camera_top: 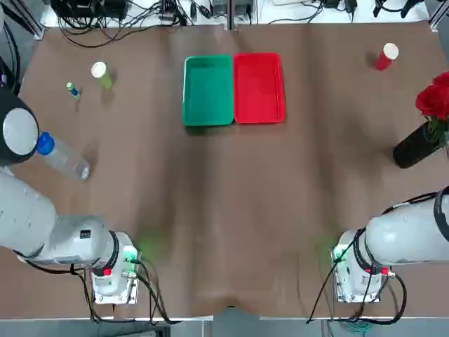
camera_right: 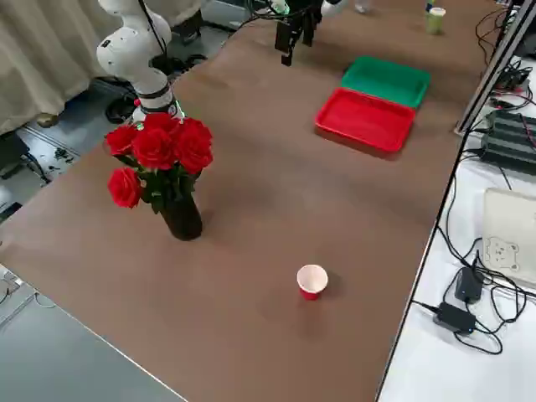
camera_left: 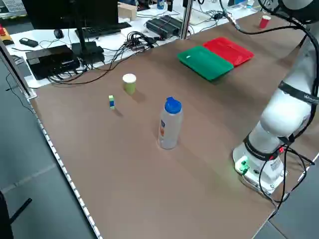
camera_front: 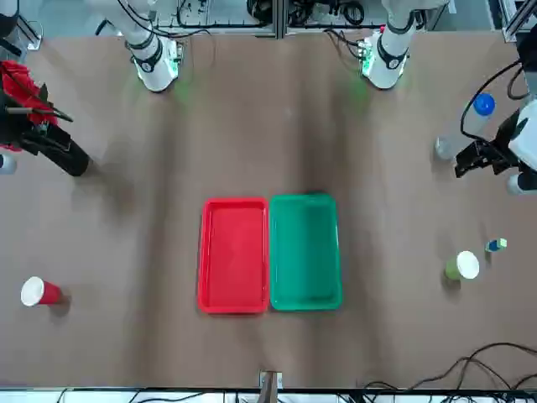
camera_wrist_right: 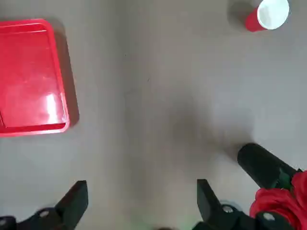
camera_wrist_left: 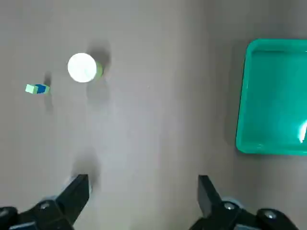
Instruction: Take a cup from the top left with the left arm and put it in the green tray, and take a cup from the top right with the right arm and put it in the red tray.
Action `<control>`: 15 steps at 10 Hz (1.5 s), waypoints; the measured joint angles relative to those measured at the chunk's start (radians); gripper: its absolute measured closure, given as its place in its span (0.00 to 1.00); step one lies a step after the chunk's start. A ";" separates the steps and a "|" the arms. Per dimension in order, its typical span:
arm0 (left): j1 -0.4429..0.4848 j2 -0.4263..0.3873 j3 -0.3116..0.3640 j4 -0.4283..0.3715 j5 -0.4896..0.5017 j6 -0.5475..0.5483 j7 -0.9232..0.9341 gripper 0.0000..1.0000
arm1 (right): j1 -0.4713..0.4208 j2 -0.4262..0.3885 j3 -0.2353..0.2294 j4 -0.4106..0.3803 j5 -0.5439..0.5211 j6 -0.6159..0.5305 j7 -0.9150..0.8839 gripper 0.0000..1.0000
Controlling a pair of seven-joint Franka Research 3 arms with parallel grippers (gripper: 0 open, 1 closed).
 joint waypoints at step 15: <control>0.177 0.488 0.019 -0.017 0.081 0.545 0.058 0.07 | -0.222 0.425 -0.039 0.021 0.000 0.556 -0.033 0.00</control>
